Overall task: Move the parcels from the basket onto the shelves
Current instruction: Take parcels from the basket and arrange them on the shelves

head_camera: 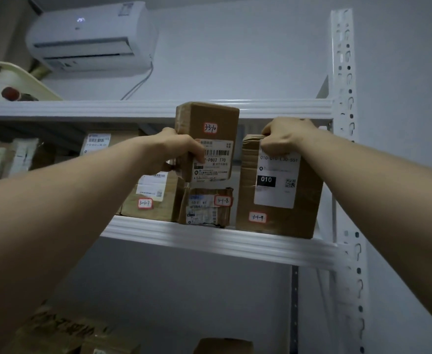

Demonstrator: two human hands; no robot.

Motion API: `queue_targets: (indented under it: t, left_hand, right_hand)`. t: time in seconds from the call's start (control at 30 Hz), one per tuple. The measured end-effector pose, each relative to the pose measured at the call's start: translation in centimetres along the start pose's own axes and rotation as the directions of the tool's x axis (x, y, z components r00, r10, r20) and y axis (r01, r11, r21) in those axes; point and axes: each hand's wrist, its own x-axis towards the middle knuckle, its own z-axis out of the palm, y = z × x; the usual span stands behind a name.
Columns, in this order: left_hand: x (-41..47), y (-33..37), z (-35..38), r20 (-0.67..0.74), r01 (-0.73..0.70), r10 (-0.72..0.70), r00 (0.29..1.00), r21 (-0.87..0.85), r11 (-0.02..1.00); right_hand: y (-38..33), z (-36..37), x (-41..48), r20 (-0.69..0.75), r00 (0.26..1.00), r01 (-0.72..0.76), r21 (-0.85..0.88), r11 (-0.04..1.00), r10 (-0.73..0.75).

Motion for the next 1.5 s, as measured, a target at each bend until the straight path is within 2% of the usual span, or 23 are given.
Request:
queue_targets:
  t: [0.17,0.33,0.63,1.17,1.5]
  left_hand:
    - [0.9,-0.6,-0.1,0.036,-0.014,0.015,0.999,-0.017,1.0]
    - [1.6,-0.9,0.5,0.062,-0.023,0.025,0.998,-0.034,0.999]
    - [1.1,0.5,1.4,0.076,-0.015,0.02,0.997,-0.07,0.997]
    - [0.0,1.4,1.5,0.106,0.039,-0.027,0.994,-0.119,0.992]
    - [-0.5,2.2,2.3,0.079,0.039,-0.033,0.996,-0.078,0.996]
  right_hand:
    - [0.2,0.7,1.3,0.005,1.0,0.015,-0.033,0.999,-0.015]
    - [0.7,1.2,1.6,-0.089,0.995,0.031,-0.043,0.999,-0.034]
    - [1.6,2.3,1.7,-0.084,0.995,0.048,-0.011,0.999,-0.048]
    - [2.7,3.7,0.8,-0.074,0.995,0.062,-0.081,0.995,-0.068]
    - [3.6,3.3,-0.2,-0.03,0.99,0.136,-0.002,0.991,-0.136]
